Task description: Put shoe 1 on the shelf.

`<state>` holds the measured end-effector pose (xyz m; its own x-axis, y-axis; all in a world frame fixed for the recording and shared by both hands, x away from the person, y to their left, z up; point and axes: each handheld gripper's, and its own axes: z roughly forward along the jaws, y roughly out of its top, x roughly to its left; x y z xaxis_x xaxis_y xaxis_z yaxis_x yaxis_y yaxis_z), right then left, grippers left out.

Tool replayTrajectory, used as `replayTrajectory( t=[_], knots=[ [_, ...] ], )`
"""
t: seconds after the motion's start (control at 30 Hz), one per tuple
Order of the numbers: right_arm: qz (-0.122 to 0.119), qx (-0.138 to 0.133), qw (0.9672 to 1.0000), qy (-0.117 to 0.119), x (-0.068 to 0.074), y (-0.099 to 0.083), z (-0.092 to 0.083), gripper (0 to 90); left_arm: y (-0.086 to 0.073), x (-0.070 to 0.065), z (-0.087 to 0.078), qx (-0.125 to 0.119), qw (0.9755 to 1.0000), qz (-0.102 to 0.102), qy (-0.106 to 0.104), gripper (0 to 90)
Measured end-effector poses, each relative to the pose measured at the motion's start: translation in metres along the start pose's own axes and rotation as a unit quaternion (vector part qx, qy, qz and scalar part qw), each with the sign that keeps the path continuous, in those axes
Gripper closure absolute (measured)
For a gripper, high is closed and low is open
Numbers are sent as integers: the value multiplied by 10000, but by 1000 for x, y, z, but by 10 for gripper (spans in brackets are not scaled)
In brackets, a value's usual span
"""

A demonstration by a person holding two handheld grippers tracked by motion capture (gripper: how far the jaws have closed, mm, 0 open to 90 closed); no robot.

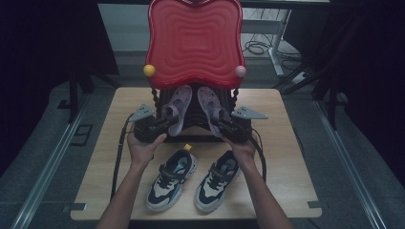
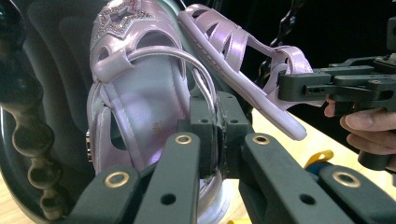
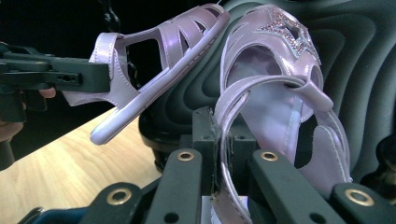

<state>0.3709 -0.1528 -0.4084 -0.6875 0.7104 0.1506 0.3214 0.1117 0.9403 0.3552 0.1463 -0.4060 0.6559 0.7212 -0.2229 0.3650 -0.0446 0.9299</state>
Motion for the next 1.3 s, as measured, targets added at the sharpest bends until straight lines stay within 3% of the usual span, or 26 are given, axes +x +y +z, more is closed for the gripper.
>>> replayTrajectory(
  t=[0.23,0.7,1.3],
  knots=[
    [2,-46,9999,-130,-2,3,11,856,9,0,8,-62,9999,124,-23,871],
    [-72,-169,9990,-414,-6,6,31,856,15,3,24,-167,9989,347,259,871],
    [-151,-237,9975,-656,-6,15,53,856,9,17,43,-207,9981,309,497,871]
  ],
)
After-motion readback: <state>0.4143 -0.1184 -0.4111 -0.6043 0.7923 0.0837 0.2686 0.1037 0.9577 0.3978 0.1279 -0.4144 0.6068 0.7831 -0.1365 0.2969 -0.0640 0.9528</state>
